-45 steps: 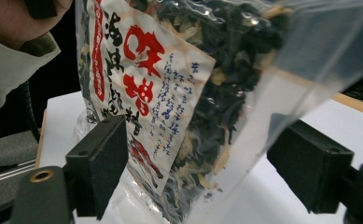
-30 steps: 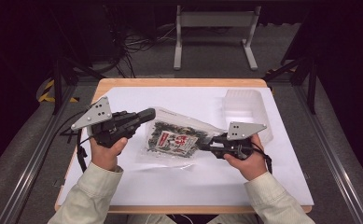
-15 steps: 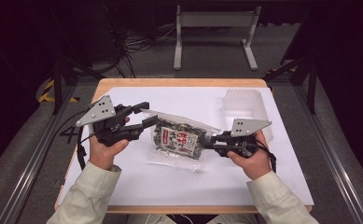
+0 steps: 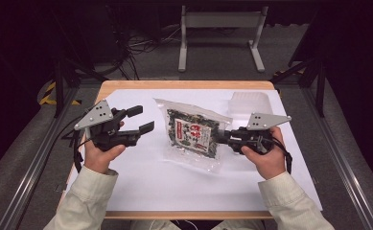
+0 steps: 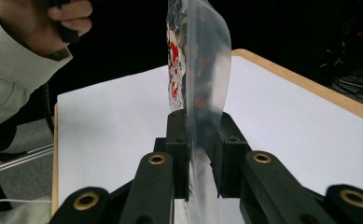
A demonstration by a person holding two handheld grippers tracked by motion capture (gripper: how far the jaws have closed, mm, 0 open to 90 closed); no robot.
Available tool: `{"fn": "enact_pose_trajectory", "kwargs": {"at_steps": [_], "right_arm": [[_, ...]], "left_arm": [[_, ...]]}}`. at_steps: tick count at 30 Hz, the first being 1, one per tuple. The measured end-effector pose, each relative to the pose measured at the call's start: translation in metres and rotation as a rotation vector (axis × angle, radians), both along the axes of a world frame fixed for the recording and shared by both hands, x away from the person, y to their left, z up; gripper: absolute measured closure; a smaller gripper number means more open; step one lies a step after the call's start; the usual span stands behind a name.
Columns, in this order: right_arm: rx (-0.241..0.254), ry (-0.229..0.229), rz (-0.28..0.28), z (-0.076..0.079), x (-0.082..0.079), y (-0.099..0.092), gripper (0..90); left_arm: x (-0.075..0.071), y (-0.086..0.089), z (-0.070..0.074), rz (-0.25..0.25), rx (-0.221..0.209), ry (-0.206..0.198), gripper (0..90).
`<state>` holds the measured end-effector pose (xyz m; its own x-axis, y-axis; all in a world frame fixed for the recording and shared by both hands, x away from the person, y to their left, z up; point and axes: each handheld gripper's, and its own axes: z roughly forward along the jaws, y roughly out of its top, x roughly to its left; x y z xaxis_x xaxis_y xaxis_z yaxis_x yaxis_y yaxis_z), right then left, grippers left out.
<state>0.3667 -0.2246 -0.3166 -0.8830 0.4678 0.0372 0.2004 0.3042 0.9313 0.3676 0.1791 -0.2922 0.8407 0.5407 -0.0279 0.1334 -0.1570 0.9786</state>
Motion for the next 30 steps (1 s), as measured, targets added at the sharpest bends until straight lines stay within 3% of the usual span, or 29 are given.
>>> {"fn": "enact_pose_trajectory", "kwargs": {"at_steps": [17, 20, 23, 30], "right_arm": [[0.060, 0.020, -0.134, 0.019, 0.005, -0.023, 78.7], [0.068, 0.019, -0.152, 0.023, 0.006, -0.028, 78.6], [0.073, 0.019, -0.173, 0.028, 0.007, -0.033, 78.6], [0.075, 0.011, -0.214, 0.036, 0.008, -0.045, 78.6]], "left_arm": [[0.012, 0.014, -0.030, 0.076, 0.046, 0.054, 22.9], [0.014, 0.016, -0.039, 0.096, 0.068, 0.076, 22.1], [0.016, 0.017, -0.051, 0.131, 0.118, 0.101, 21.8], [0.021, 0.027, -0.079, 0.172, 0.144, 0.170, 20.9]]}}
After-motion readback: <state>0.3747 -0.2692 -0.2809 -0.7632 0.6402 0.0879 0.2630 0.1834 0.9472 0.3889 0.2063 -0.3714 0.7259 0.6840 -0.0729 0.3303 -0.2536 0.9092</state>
